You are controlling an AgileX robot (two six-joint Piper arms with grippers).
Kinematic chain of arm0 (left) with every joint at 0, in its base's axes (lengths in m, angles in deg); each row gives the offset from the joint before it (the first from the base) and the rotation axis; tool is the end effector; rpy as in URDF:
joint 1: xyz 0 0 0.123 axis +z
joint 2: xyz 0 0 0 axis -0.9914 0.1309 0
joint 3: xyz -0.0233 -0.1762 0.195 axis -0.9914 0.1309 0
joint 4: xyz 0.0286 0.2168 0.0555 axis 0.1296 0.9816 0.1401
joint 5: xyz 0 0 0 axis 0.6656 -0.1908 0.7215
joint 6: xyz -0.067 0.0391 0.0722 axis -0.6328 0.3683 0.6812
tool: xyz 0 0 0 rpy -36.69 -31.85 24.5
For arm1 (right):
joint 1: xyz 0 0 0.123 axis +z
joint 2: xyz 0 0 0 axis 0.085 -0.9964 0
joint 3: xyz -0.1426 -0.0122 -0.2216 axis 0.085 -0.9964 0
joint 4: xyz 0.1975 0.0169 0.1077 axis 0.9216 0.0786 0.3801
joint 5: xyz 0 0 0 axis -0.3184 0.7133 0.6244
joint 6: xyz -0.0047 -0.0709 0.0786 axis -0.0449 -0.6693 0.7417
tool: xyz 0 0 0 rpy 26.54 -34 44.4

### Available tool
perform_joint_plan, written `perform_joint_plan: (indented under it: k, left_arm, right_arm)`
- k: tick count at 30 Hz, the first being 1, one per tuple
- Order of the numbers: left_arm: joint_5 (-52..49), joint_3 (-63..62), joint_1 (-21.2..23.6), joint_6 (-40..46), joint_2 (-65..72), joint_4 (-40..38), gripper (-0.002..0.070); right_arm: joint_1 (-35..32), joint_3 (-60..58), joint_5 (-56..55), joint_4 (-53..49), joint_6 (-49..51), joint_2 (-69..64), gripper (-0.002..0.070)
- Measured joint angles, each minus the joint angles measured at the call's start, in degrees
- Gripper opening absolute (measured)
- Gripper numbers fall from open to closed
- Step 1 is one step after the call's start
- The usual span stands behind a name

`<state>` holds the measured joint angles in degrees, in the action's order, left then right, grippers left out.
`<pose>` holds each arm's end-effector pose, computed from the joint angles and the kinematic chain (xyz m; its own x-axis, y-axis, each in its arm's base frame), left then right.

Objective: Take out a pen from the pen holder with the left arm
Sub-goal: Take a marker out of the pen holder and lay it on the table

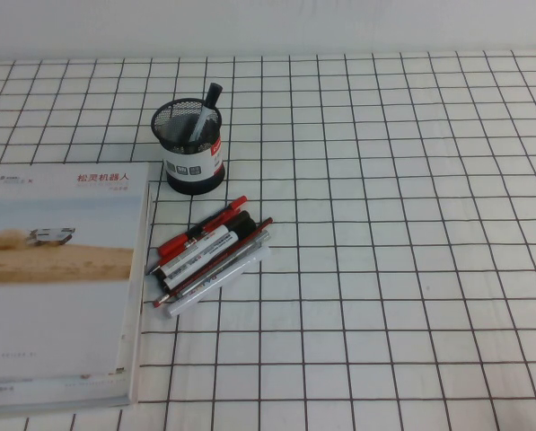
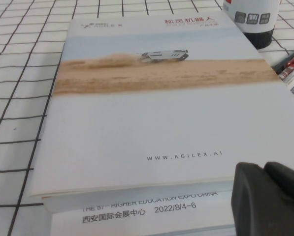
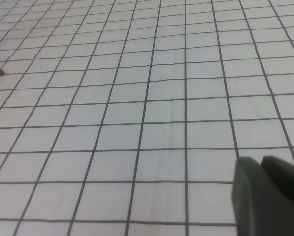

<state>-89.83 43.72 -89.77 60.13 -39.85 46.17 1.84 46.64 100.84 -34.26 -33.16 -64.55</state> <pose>0.0609 -0.0082 0.1672 -0.2919 0.1019 -0.9510 0.1497 0.9869 0.0598 0.0602 0.0127 0.1675 -0.3147 0.1292 -0.9404 -0.1163 0.9780 0.1733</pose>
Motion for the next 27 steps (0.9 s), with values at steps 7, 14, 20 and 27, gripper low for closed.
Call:
perform_joint_plan:
  k: [7,14,20,27]
  left_arm:
    - [3.1,0.0,0.0,-0.1,0.0,-7.9,0.0000]
    - [8.2,0.0,0.0,-2.1,0.0,-22.9,0.0000]
    - [14.0,0.0,0.0,-2.4,0.0,-30.9,0.0000]
    - [15.5,-1.1,0.0,-2.3,0.4,-35.5,0.0000]
  right_arm:
    - [0.0,0.0,0.0,0.0,0.0,0.0,-0.0015]
    - [0.0,0.0,0.0,0.0,0.0,0.0,-0.0015]
    - [0.0,0.0,0.0,0.0,0.0,0.0,-0.0015]
    - [0.0,0.0,0.0,0.0,0.0,0.0,-0.0015]
